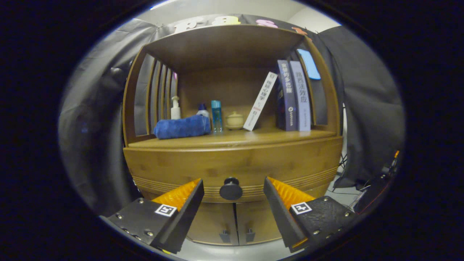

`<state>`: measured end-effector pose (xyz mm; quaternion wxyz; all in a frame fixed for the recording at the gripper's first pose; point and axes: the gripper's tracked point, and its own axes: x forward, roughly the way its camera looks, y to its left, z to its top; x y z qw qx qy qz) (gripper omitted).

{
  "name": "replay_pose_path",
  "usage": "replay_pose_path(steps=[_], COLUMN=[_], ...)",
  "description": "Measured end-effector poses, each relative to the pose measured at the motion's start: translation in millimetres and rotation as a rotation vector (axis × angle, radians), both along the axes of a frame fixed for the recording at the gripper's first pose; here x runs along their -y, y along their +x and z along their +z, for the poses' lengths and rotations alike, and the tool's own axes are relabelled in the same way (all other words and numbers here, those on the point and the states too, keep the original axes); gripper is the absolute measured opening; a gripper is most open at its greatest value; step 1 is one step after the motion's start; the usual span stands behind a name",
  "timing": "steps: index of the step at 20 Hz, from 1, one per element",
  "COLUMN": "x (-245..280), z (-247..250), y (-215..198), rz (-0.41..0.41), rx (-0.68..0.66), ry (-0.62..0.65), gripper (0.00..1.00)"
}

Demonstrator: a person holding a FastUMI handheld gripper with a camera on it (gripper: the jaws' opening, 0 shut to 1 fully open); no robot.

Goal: Pull open the drawer, take out the items inside it, and place them on the countertop above the cabinet.

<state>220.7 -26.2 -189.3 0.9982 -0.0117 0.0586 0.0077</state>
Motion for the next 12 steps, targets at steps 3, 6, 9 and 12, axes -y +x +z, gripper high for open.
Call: replay_pose_path(steps=[3,6,9,12], x=[1.4,1.0,0.6,4.6], z=[-11.8,-9.5,-14.7,-12.9], y=[20.5,42.2,47.8,48.2], rz=[-0.021,-0.029,-0.044,-0.082], rx=[0.007,0.029,0.050,0.091], ry=[-0.041,-0.059,-0.085,-0.059], gripper=[0.90,0.64,0.46,0.46])
